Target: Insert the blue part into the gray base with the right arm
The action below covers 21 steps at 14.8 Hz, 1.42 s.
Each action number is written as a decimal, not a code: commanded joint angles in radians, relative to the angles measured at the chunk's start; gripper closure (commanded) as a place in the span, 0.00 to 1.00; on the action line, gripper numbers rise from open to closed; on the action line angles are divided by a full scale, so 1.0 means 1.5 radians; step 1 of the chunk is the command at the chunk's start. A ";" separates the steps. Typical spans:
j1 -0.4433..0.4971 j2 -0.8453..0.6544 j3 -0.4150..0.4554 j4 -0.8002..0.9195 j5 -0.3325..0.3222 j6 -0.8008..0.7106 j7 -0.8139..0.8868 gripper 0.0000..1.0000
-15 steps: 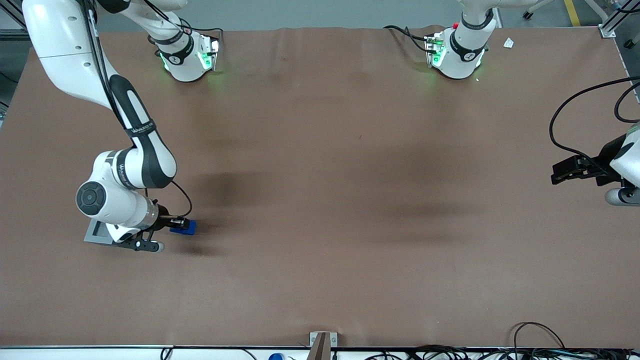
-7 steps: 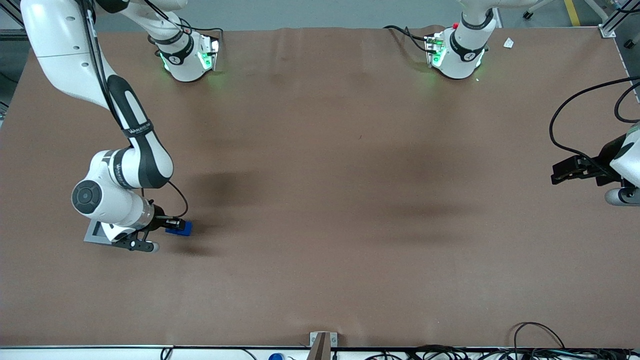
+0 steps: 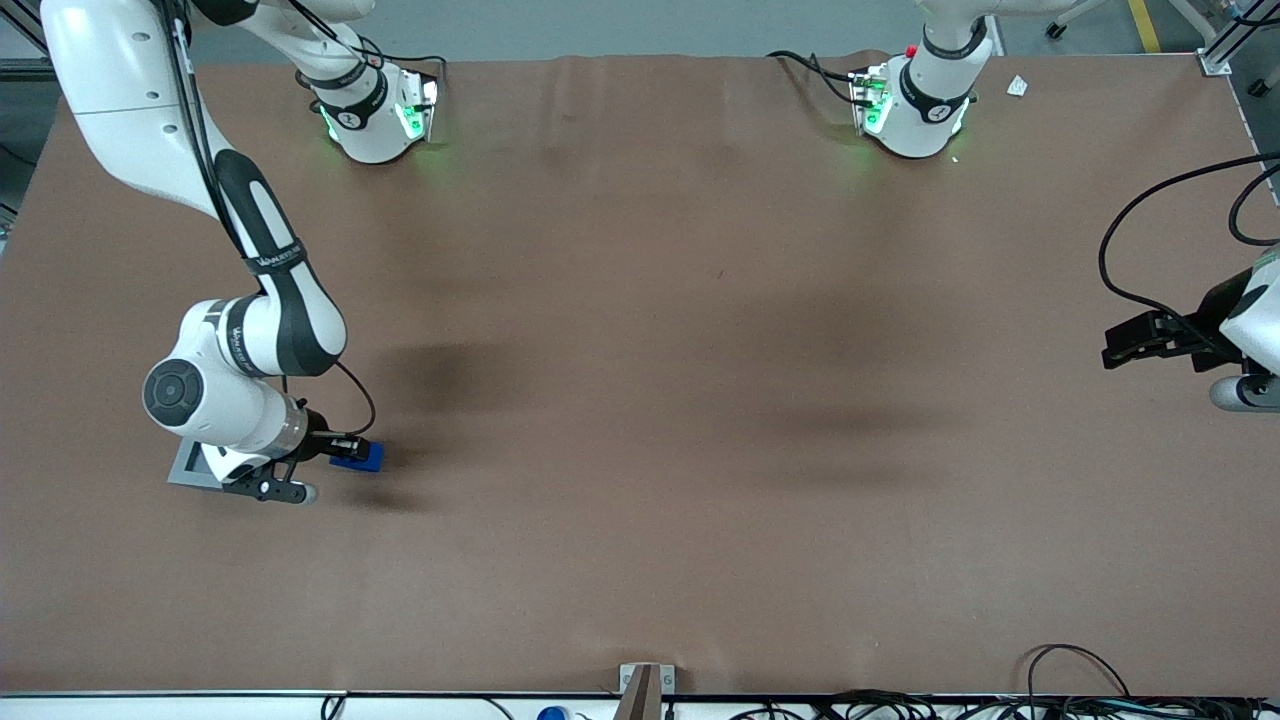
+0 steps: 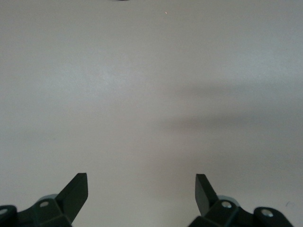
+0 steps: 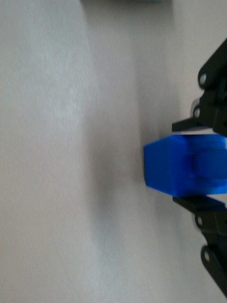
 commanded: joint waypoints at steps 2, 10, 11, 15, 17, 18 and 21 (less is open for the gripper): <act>-0.001 -0.010 -0.009 -0.020 -0.007 0.012 0.013 0.00; 0.005 -0.051 -0.006 -0.013 -0.003 -0.003 0.098 0.00; 0.001 -0.065 -0.007 -0.007 -0.005 -0.026 0.094 0.00; -0.014 -0.120 -0.015 0.078 -0.015 -0.206 0.091 0.00; -0.016 -0.143 -0.017 0.141 -0.070 -0.290 0.072 0.00; -0.019 -0.153 -0.018 0.172 -0.095 -0.332 0.061 0.00; -0.044 -0.179 -0.017 0.248 -0.095 -0.462 0.057 0.00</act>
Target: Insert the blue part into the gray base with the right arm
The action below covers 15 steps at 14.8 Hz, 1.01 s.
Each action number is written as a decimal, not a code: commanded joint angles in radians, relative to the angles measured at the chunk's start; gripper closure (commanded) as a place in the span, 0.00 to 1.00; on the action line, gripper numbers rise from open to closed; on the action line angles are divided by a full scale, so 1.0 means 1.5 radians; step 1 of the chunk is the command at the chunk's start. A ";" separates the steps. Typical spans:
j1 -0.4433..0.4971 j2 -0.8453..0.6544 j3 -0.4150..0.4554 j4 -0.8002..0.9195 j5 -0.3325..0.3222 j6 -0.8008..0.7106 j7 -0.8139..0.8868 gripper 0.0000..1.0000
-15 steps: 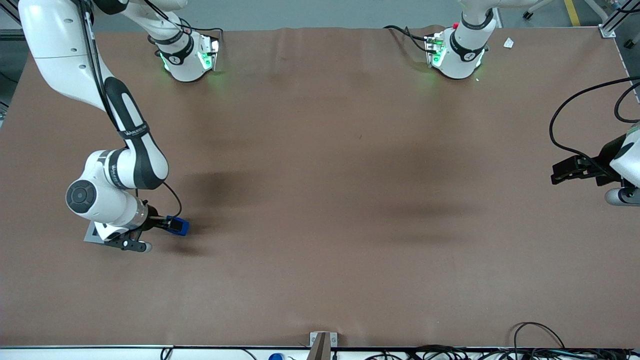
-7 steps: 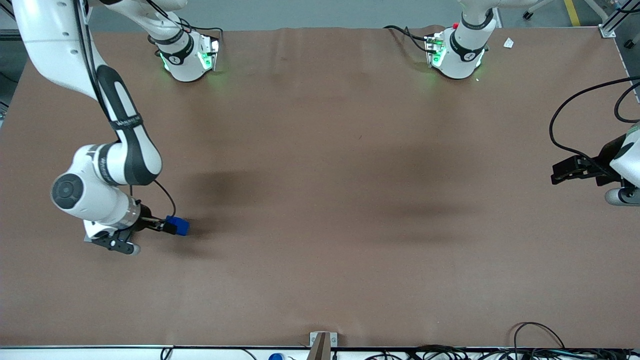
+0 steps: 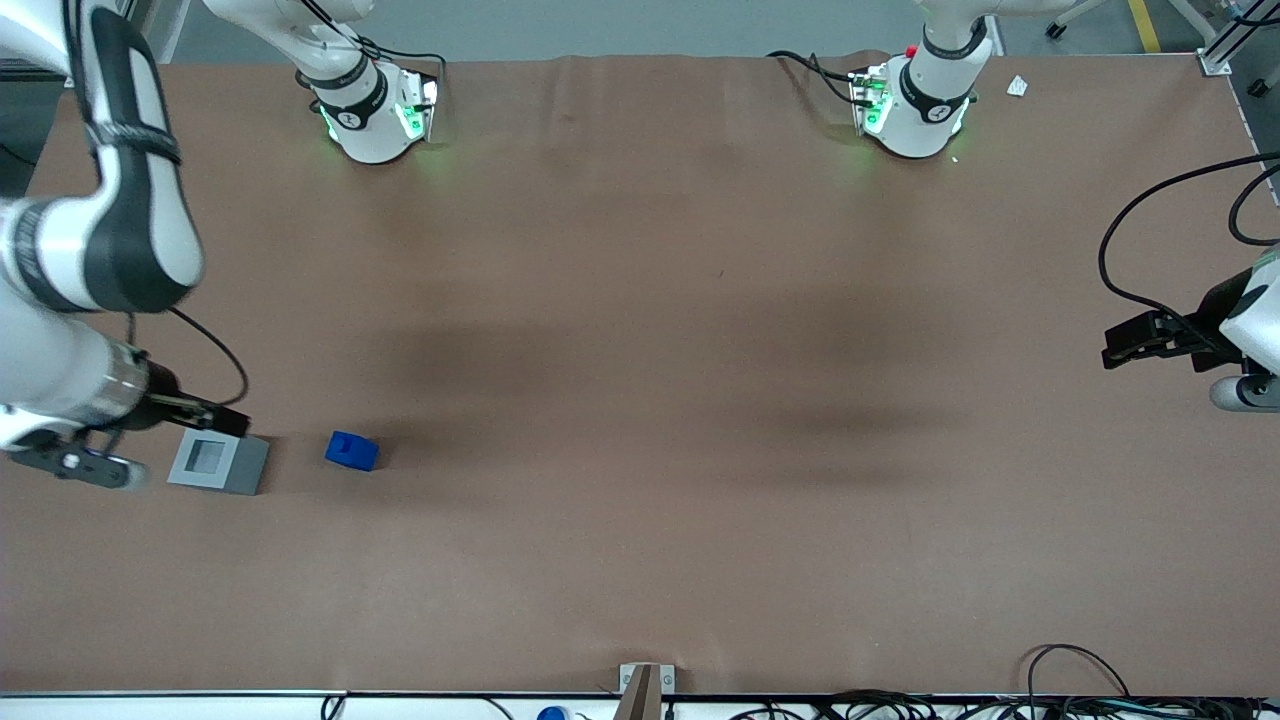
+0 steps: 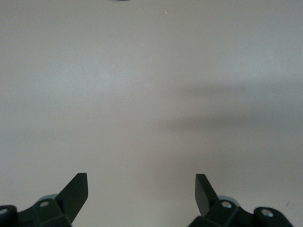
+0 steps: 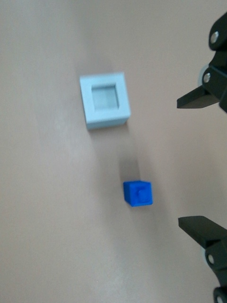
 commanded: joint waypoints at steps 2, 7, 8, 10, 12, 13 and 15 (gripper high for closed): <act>-0.030 -0.061 0.007 0.047 -0.009 -0.101 -0.033 0.00; -0.048 -0.212 0.007 -0.022 0.010 -0.143 -0.080 0.00; -0.048 -0.233 0.007 -0.041 0.010 -0.142 -0.103 0.00; -0.049 -0.248 0.005 -0.050 0.010 -0.144 -0.162 0.00; -0.048 -0.264 0.006 -0.060 0.011 -0.151 -0.165 0.00; -0.046 -0.271 0.007 -0.069 0.013 -0.150 -0.165 0.00; -0.042 -0.282 0.008 -0.083 0.025 -0.143 -0.168 0.00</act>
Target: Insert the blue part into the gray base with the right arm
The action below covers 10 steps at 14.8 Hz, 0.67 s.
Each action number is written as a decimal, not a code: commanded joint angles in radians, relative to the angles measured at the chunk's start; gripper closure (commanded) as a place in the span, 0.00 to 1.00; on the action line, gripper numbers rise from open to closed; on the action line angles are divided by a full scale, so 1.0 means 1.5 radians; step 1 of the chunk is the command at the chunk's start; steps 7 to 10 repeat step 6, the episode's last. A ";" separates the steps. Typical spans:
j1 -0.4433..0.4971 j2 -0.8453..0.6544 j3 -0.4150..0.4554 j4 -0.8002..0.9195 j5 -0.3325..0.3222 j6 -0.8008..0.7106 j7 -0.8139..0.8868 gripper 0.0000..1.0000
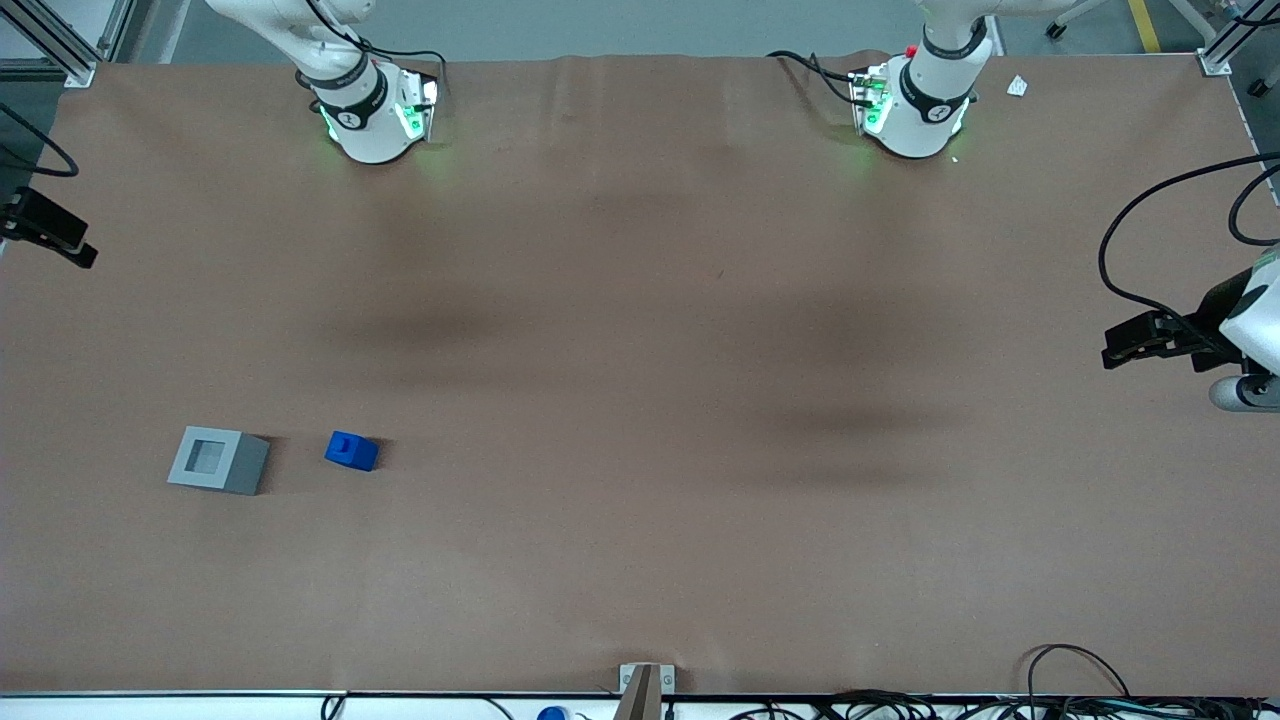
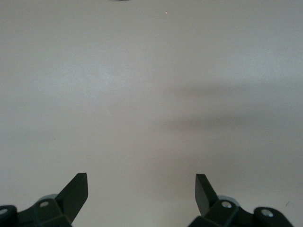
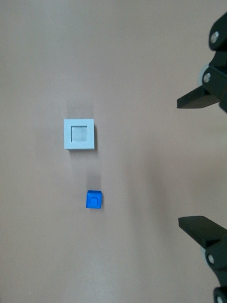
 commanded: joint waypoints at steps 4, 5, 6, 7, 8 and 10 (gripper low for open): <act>-0.005 -0.025 0.003 -0.008 0.015 0.007 -0.036 0.00; -0.004 -0.024 0.003 0.001 0.014 0.007 -0.039 0.00; -0.003 -0.024 0.004 0.001 0.014 0.007 -0.043 0.00; -0.003 -0.024 0.004 0.001 0.014 0.007 -0.043 0.00; -0.003 -0.024 0.004 0.001 0.014 0.007 -0.043 0.00; -0.003 -0.024 0.004 0.001 0.014 0.007 -0.043 0.00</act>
